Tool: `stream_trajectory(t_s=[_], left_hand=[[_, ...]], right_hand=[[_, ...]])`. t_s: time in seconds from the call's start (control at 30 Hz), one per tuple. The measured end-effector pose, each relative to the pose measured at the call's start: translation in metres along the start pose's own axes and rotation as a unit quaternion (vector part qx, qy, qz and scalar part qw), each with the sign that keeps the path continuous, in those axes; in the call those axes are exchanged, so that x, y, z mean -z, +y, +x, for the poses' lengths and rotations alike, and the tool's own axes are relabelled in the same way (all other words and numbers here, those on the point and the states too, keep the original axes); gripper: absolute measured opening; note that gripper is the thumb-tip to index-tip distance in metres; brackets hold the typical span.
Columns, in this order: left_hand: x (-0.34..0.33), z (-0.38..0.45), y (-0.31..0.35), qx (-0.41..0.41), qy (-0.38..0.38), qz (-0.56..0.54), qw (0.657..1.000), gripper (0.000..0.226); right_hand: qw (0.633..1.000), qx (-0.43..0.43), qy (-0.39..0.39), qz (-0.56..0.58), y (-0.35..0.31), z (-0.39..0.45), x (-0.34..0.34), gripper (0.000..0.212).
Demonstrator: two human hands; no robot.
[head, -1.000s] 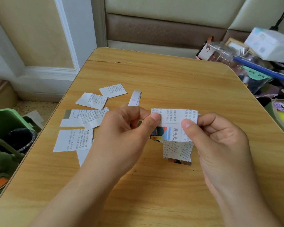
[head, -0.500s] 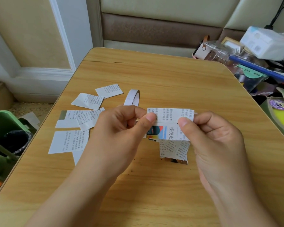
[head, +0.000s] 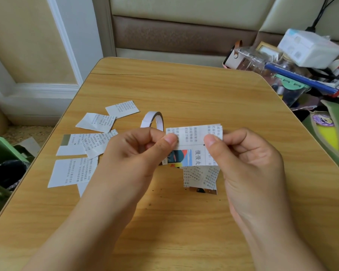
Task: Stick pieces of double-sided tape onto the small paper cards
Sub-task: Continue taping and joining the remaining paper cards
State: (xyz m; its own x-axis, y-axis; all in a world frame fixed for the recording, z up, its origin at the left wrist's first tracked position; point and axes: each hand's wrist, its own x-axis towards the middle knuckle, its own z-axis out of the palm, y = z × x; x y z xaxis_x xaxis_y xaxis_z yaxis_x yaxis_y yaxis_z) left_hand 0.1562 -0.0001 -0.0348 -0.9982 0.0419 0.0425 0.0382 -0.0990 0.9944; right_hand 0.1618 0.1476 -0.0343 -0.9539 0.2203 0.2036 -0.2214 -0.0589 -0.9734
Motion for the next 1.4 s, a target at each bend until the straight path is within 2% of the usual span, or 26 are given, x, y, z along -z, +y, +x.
stream_trajectory(t_s=[0.17, 0.57, 0.67, 0.77, 0.83, 0.97, 1.1, 1.33, 1.4], left_hand=[[-0.002, -0.001, 0.000, -0.013, 0.013, 0.035, 0.999, 0.025], [-0.002, -0.001, -0.004, -0.033, 0.059, 0.116, 0.991, 0.029], [-0.002, -0.002, 0.000, -0.026, 0.044, 0.119, 0.992, 0.027], [0.000, -0.005, 0.007, -0.026, 0.024, 0.113, 0.993, 0.028], [0.003, -0.005, 0.009, -0.029, 0.011, 0.145, 0.989, 0.024], [0.006, -0.001, 0.003, -0.065, -0.010, 0.216, 0.974, 0.036], [0.005, 0.001, 0.000, -0.079, 0.010, 0.280, 0.957, 0.039], [0.001, 0.001, 0.001, -0.086, -0.041, 0.209, 0.973, 0.013], [-0.001, 0.001, -0.001, -0.087, -0.041, 0.175, 0.980, 0.012]], right_hand=[[1.000, -0.009, 0.017, -0.005, -0.002, -0.001, 0.000, 0.013], [0.999, -0.004, 0.042, -0.014, -0.002, -0.002, -0.004, 0.008], [0.999, 0.008, 0.043, -0.021, 0.000, -0.003, -0.003, 0.011], [0.999, 0.015, 0.007, -0.047, -0.001, 0.000, 0.002, 0.014], [0.997, 0.011, -0.051, -0.066, -0.004, 0.003, 0.008, 0.015], [0.990, 0.007, -0.120, -0.068, -0.008, 0.007, 0.016, 0.013], [0.989, 0.013, -0.119, -0.084, -0.007, 0.008, 0.021, 0.014], [0.982, 0.028, -0.126, -0.140, -0.004, 0.004, 0.021, 0.023], [0.982, 0.032, -0.124, -0.142, -0.005, 0.002, 0.018, 0.023]])
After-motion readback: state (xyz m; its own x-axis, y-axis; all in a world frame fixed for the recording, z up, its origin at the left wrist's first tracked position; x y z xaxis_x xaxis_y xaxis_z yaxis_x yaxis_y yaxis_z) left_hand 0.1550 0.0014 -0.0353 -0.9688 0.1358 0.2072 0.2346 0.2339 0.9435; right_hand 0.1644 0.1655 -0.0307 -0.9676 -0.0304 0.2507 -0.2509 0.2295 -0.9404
